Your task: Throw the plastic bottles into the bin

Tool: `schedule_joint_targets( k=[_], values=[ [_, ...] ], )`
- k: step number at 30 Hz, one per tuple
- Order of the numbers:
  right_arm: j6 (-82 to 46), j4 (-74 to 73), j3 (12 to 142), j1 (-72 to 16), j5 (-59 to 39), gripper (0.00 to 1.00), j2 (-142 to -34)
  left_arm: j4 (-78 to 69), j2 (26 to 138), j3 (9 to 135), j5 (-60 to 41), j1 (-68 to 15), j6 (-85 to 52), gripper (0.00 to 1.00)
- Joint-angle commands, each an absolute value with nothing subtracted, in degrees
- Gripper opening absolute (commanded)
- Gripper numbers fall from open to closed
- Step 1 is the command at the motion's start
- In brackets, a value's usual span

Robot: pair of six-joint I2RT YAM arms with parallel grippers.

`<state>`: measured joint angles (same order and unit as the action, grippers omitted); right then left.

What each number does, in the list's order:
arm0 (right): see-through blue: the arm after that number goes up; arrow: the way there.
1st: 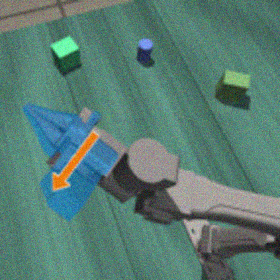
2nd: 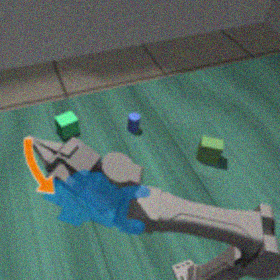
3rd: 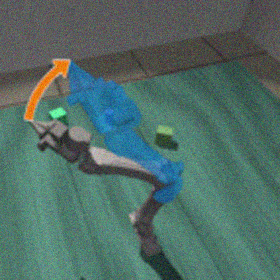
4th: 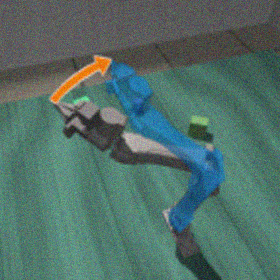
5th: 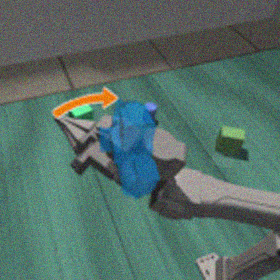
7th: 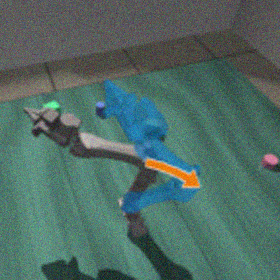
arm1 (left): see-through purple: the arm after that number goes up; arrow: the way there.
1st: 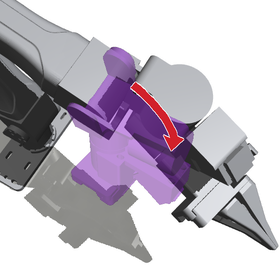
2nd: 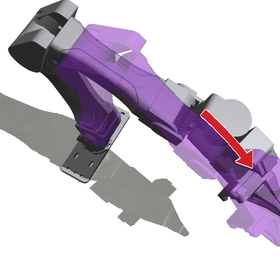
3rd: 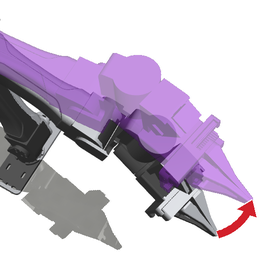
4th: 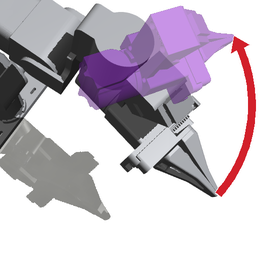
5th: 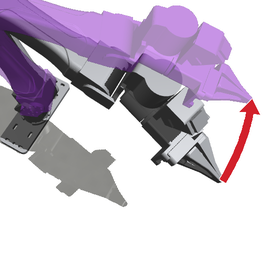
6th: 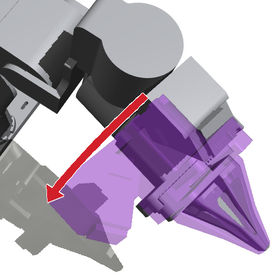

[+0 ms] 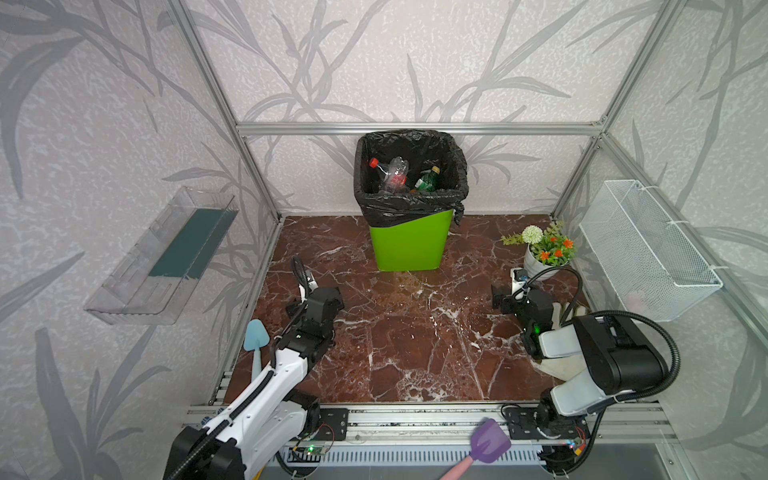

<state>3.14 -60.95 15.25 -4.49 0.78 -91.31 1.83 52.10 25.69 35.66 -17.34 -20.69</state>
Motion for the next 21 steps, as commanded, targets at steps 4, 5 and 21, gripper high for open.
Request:
schedule_joint_targets(
  k=[4, 5, 21],
  values=[
    [2.3, -58.0, 20.4, -4.5, 2.7, 0.99, -90.8, -12.4, 51.8, 21.5, 45.2, -16.7, -10.5, 0.99],
    [2.3, -58.0, 20.4, -4.5, 2.7, 0.99, -90.7, -15.0, 52.6, 21.0, 45.7, -16.6, -8.6, 0.99],
    [2.3, -58.0, 20.4, -4.5, 2.6, 0.99, -90.8, -64.9, 91.3, 17.5, 16.6, -2.4, -0.6, 0.94]
  ],
)
